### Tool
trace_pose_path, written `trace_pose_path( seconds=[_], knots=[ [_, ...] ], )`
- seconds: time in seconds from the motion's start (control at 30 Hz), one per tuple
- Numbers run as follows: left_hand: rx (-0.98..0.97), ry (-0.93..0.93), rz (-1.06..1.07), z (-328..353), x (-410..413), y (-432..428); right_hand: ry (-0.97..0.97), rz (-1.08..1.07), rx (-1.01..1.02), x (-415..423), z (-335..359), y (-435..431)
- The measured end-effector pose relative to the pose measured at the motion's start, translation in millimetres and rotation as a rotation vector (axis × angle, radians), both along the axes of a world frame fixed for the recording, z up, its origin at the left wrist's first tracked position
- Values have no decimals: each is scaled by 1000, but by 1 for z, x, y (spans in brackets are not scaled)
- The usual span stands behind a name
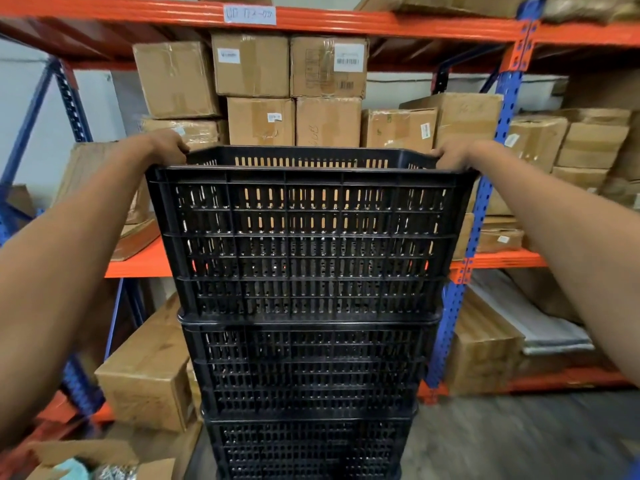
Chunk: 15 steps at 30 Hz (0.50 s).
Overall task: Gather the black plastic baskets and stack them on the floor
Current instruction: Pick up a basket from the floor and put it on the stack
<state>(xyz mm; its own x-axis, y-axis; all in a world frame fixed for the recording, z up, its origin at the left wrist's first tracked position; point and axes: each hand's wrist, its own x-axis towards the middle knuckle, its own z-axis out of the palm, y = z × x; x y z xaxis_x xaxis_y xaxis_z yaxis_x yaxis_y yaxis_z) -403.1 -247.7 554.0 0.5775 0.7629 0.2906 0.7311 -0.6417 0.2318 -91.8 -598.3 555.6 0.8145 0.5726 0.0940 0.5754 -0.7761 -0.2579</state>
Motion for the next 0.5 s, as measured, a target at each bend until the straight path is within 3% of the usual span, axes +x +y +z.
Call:
trace_pose_path(
  seconds=[0.5],
  knots=[
    [-31, 20, 9, 0, -6, 1, -113, -14, 50, -3, -10, 5]
  ],
)
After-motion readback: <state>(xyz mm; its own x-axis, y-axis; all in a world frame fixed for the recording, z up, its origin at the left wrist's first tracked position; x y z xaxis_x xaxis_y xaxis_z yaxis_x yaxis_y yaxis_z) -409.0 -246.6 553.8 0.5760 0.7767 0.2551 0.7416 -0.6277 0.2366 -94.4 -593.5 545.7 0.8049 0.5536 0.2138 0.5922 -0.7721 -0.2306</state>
